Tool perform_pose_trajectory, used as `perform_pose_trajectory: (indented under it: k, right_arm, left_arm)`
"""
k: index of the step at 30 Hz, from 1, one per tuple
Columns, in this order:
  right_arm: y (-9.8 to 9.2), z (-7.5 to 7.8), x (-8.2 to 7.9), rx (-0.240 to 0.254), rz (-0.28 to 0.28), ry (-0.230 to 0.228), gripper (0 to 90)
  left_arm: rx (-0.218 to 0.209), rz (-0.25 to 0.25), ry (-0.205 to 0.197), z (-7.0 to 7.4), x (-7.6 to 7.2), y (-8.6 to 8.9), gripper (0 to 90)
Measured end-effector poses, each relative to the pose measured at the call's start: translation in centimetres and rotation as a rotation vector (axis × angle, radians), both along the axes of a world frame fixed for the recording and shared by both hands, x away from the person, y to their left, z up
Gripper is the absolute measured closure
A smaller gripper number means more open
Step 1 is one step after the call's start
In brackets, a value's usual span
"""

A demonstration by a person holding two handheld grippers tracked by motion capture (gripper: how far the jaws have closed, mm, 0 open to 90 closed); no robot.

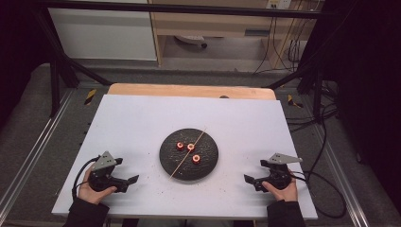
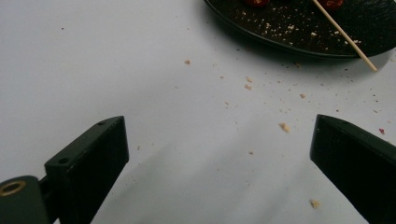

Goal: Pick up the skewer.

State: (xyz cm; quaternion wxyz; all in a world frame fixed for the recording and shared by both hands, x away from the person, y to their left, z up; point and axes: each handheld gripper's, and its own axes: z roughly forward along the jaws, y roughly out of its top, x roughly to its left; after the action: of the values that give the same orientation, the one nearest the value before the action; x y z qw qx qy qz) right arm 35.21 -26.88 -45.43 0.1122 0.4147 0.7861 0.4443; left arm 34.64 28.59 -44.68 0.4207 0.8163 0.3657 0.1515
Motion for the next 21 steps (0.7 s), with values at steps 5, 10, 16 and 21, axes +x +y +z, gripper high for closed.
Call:
perform_pose_trajectory:
  k: [5,10,16,21]
  right_arm:
    - [0.0,0.0,0.0,-0.002,0.000,0.002,0.6]
    - [0.1,-0.1,0.0,-0.005,0.002,0.004,0.6]
    - [0.0,0.0,0.0,-0.004,0.003,0.003,0.5]
    - [0.0,0.0,0.0,-0.008,0.007,0.002,0.5]
  left_arm:
    - [0.003,0.004,-0.002,0.2,-0.1,-0.2,4.2]
    - [-0.002,0.004,0.003,0.4,-0.1,-0.5,4.2]
    - [-0.001,0.002,-0.007,0.8,-0.2,-1.1,4.2]
    - [0.000,0.000,-0.001,0.9,-0.1,-1.7,4.1]
